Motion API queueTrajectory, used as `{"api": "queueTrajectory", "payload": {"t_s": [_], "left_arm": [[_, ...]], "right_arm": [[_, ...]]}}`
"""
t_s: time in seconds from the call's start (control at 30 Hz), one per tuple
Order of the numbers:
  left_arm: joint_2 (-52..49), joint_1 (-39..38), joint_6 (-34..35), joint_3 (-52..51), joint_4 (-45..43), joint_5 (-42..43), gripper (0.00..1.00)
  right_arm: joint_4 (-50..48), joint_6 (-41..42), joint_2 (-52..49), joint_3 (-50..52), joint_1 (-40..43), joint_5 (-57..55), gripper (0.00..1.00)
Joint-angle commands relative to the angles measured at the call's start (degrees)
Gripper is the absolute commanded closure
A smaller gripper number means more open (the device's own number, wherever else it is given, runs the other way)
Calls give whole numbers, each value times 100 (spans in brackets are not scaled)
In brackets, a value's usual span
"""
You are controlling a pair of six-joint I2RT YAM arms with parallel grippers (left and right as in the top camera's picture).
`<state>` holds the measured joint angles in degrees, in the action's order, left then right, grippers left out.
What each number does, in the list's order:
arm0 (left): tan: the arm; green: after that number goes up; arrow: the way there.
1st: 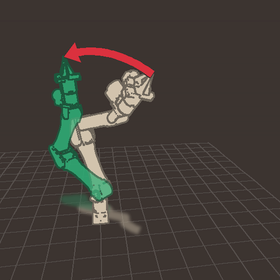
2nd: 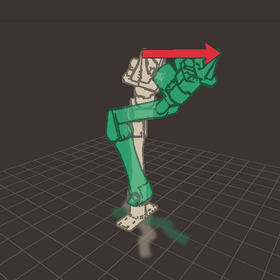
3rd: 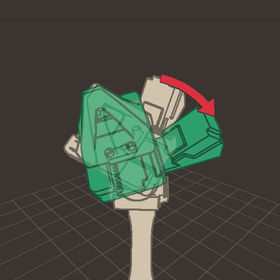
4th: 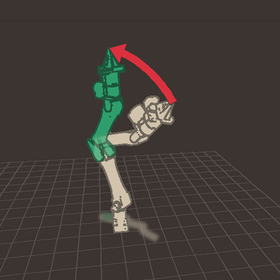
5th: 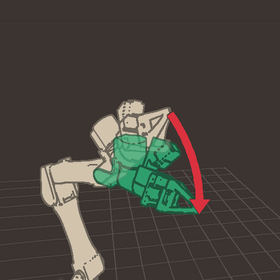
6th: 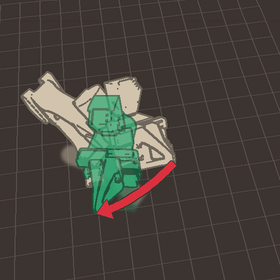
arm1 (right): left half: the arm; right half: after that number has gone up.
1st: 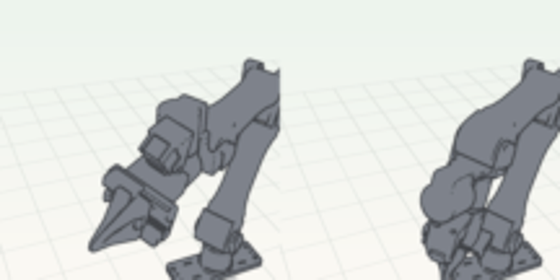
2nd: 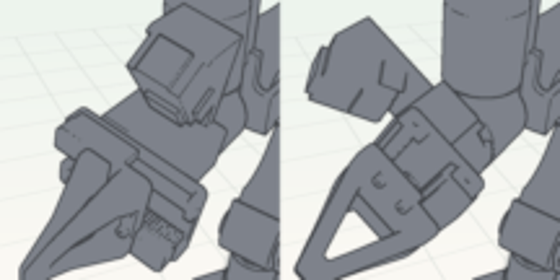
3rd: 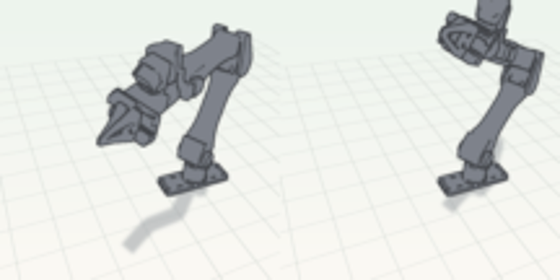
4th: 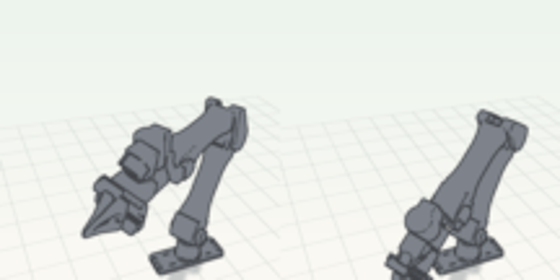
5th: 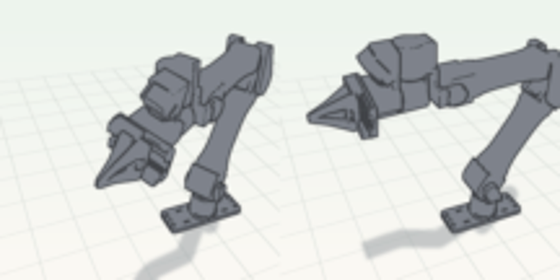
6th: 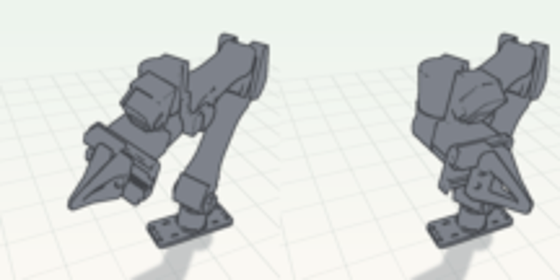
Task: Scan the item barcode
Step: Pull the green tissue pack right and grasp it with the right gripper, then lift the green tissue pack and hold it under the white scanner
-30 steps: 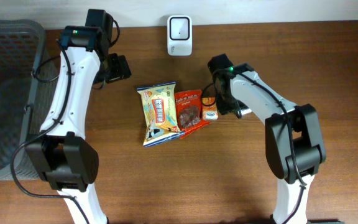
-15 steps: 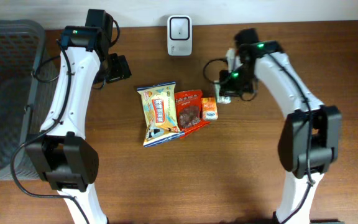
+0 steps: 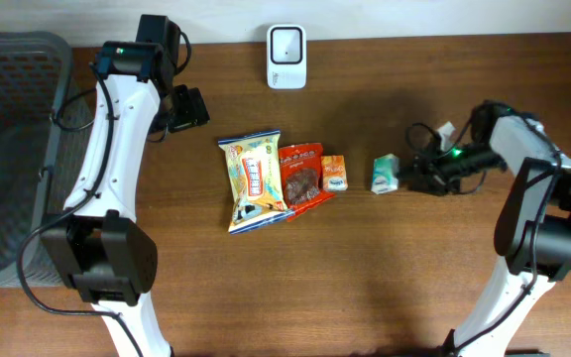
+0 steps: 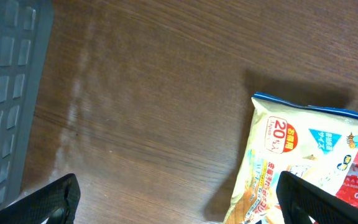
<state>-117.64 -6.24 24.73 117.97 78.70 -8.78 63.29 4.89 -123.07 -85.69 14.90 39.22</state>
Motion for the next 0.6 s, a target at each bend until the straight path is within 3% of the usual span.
{"api": "queueTrajectory", "payload": {"t_s": [0.0,0.13,0.2,0.43,0.53,0.57], "left_arm": [[0,-2,55,0,0,22,1],[0,-2,55,0,0,22,1],[0,-2,55,0,0,22,1],[0,-2,55,0,0,22,1],[0,-2,55,0,0,22,1],[0,-2,55,0,0,22,1]], "right_arm": [[588,-15,-2,-748,7,-872,58],[955,-481,-4,-1174,-260,-901,46],[850,-446,-7,-1156,-402,-1480,47],[-522,-446,-11,-63,-485,-960,47],[-1115,-446,-11,420,-494,-459,56],[-1250,-446,-11,538,-494,-216,65]]}}
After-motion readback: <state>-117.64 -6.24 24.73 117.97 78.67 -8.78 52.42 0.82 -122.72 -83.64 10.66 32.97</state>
